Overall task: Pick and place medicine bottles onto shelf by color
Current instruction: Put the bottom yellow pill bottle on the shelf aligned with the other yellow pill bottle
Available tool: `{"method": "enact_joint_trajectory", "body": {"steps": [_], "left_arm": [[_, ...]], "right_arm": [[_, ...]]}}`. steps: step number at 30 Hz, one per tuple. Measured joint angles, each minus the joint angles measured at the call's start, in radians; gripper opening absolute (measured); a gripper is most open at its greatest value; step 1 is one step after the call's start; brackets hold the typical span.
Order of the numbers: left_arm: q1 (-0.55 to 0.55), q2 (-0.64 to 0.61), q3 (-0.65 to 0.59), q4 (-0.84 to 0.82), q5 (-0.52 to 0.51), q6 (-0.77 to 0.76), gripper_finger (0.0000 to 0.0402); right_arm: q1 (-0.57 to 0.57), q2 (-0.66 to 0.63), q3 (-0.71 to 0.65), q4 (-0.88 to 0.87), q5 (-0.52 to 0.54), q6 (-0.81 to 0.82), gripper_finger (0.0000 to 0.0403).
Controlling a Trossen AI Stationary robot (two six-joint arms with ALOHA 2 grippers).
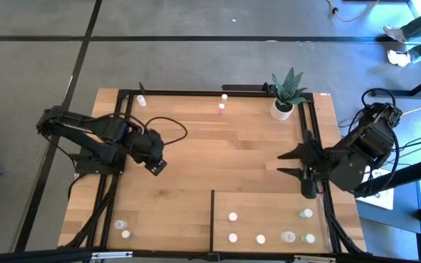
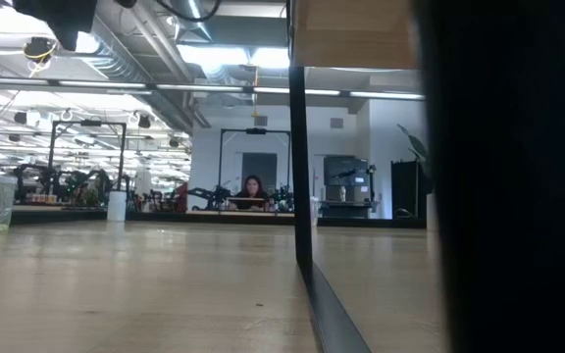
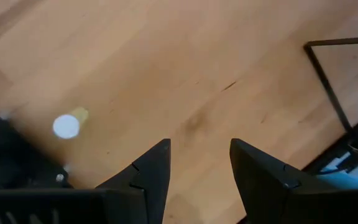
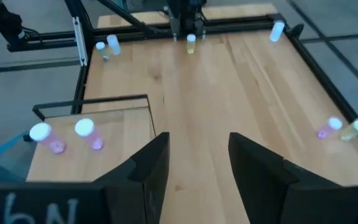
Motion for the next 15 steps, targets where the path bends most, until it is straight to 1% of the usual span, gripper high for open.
{"method": "enact_joint_trajectory", "body": {"steps": [3,5,7,10,12,15], "left_arm": [[-0.026,0.000,0.000,-0.009,-0.036,-0.014,0.0160],[-0.038,0.000,0.000,-0.012,-0.042,-0.040,0.0160],[-0.040,0.000,0.000,-0.029,-0.047,-0.097,0.0160],[-0.040,0.000,-0.008,-0.056,-0.068,-0.202,0.0160],[-0.039,0.000,-0.034,-0.059,-0.068,-0.242,0.0160],[-0.039,0.001,-0.094,-0.058,-0.034,-0.303,0.0160]], "right_arm": [[-0.025,0.000,0.000,0.050,0.000,-0.068,0.0167],[-0.041,0.000,0.000,0.086,-0.002,-0.105,0.0167],[-0.054,0.000,0.000,0.127,-0.008,-0.145,0.0167],[-0.072,0.000,0.000,0.179,-0.047,-0.208,0.0167],[-0.084,0.000,0.000,0.205,-0.082,-0.252,0.0167],[-0.101,0.000,0.000,0.239,-0.118,-0.305,0.0167]]}}
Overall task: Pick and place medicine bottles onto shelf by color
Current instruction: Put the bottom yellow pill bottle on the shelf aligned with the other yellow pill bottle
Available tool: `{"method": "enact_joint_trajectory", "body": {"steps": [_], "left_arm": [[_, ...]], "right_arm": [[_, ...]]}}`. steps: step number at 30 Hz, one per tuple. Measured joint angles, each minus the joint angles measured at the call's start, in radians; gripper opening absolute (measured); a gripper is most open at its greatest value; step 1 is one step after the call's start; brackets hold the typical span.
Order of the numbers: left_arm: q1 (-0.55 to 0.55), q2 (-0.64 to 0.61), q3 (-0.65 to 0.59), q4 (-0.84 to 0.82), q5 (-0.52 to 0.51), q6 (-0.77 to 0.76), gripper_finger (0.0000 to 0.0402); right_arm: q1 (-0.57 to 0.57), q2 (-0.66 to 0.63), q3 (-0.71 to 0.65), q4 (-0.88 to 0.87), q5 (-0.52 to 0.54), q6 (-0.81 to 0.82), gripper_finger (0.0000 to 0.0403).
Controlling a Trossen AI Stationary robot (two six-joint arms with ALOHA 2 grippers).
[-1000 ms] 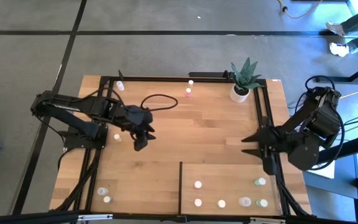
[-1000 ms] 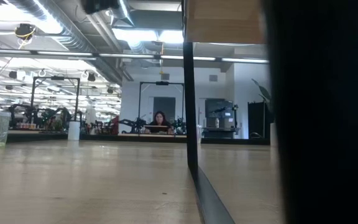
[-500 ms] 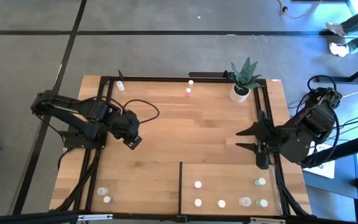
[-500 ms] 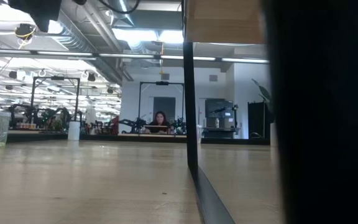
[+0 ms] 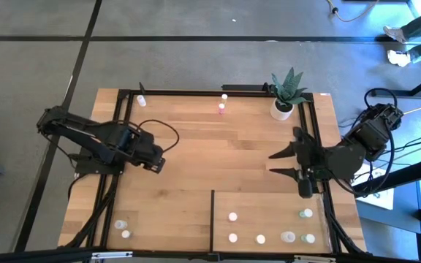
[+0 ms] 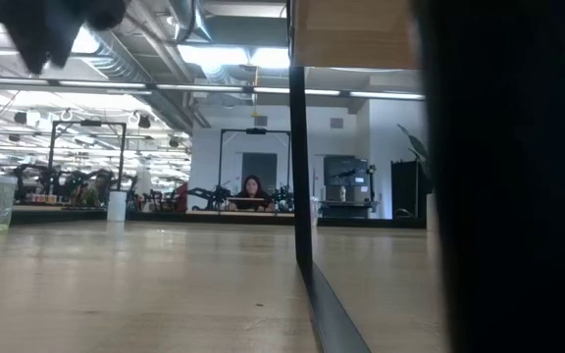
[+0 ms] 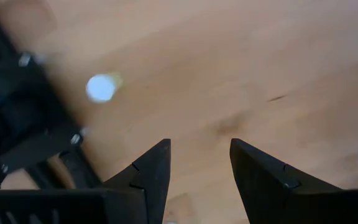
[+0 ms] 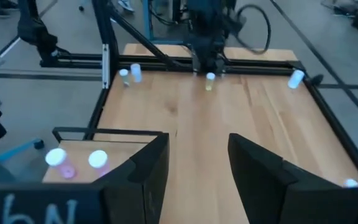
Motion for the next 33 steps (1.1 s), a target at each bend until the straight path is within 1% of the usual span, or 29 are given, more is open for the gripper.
{"method": "enact_joint_trajectory", "body": {"steps": [3,8,13,18,20,24,28,33], "left_arm": [[0.000,0.000,-0.071,0.005,0.014,-0.052,0.0160],[0.003,0.000,-0.155,0.004,0.007,-0.152,0.0160],[0.017,0.000,-0.231,0.007,0.005,-0.235,0.0160],[0.039,0.000,-0.292,0.043,-0.043,-0.263,0.0160],[0.054,0.000,-0.305,0.044,-0.047,-0.268,0.0160],[0.073,0.000,-0.323,0.042,-0.088,-0.262,0.0160],[0.096,0.000,-0.348,0.047,-0.083,-0.261,0.0160],[0.110,0.000,-0.375,0.048,-0.061,-0.260,0.0160]], "right_arm": [[-0.018,0.000,0.000,0.021,-0.033,-0.047,0.0167],[-0.070,0.008,0.000,0.053,-0.102,-0.127,0.0167],[-0.129,0.030,0.000,0.067,-0.133,-0.202,0.0167],[-0.184,0.049,0.000,0.070,-0.193,-0.234,0.0167],[-0.203,0.056,0.000,0.070,-0.216,-0.235,0.0167],[-0.233,0.065,0.000,0.070,-0.263,-0.236,0.0167],[-0.257,0.067,0.000,0.070,-0.292,-0.252,0.0167],[-0.296,0.075,0.000,0.069,-0.377,-0.307,0.0167]]}}
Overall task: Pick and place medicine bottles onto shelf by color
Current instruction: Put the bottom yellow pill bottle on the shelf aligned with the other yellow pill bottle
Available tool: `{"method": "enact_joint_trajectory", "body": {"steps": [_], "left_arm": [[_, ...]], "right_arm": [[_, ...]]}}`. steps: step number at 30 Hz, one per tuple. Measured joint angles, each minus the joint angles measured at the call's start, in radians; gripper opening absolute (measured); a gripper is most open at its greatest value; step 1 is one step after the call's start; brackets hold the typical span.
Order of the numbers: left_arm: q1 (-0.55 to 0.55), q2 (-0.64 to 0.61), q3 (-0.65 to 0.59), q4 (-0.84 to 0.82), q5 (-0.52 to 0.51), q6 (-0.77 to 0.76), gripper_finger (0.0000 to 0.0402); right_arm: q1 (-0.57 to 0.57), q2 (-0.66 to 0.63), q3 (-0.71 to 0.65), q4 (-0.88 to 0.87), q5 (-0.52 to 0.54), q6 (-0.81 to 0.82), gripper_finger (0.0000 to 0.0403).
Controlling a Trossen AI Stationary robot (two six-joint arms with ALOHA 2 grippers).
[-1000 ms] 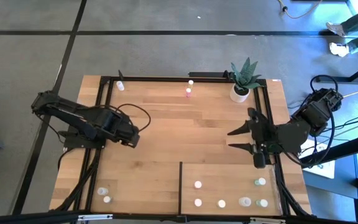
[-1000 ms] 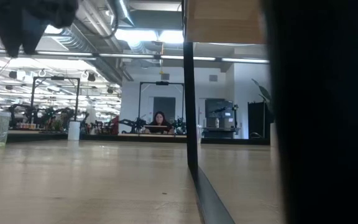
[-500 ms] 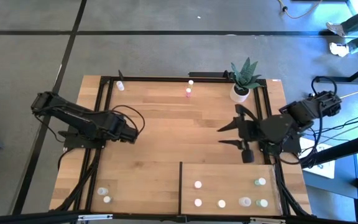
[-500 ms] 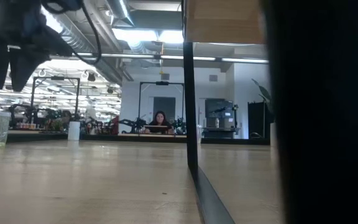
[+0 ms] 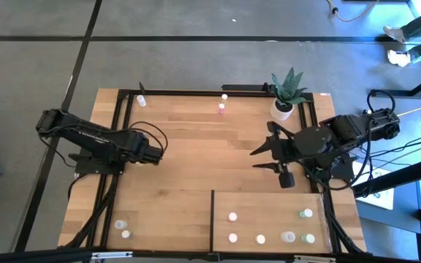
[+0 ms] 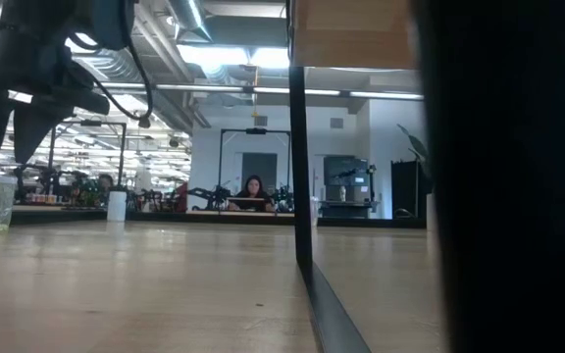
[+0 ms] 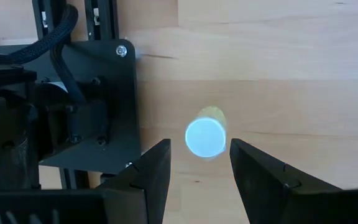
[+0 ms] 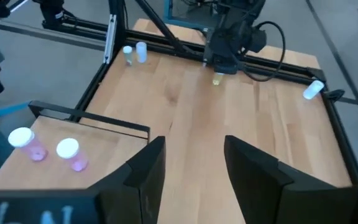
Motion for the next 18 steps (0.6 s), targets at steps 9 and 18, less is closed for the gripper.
{"method": "enact_joint_trajectory", "body": {"steps": [9,18], "left_arm": [[0.000,0.000,-0.003,0.010,0.000,0.000,0.0160],[0.000,0.000,-0.003,0.015,-0.005,0.000,0.0160]], "right_arm": [[-0.084,0.006,-0.038,-0.005,-0.100,-0.003,0.0167],[-0.111,0.008,-0.042,-0.003,-0.099,-0.013,0.0167]]}}
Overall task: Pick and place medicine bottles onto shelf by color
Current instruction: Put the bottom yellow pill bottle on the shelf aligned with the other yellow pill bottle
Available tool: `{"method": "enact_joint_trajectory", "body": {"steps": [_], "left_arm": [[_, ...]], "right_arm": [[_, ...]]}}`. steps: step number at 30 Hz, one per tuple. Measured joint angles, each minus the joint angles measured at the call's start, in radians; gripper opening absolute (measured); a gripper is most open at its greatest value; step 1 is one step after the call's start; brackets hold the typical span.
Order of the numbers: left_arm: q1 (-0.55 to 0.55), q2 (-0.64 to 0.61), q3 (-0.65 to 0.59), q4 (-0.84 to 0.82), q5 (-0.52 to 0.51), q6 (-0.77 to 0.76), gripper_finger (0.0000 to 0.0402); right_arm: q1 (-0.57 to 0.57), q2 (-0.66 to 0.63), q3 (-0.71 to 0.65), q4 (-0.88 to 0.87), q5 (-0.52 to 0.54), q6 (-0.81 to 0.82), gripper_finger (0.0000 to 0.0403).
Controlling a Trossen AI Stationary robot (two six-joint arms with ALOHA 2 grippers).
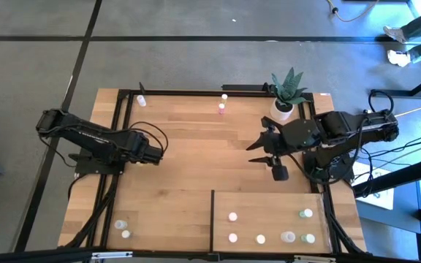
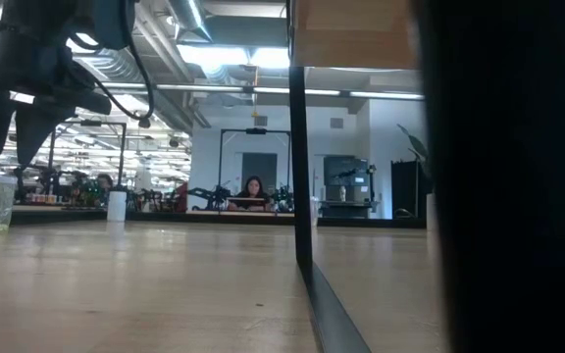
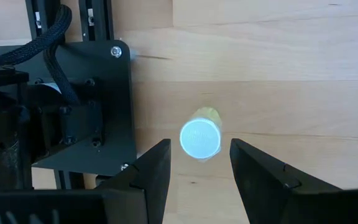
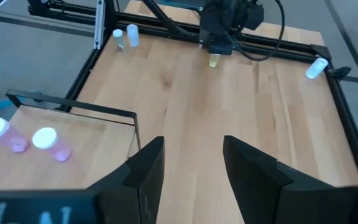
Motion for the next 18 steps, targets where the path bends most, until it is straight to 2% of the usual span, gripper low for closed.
{"method": "enact_joint_trajectory", "body": {"steps": [7,18], "left_arm": [[0.000,0.000,0.000,0.011,0.009,-0.049,0.0160],[0.000,0.000,0.000,0.003,0.010,-0.020,0.0160]], "right_arm": [[0.000,0.000,0.000,0.002,-0.001,0.015,0.0167],[0.000,0.000,0.000,0.002,-0.001,0.014,0.0167]]}}
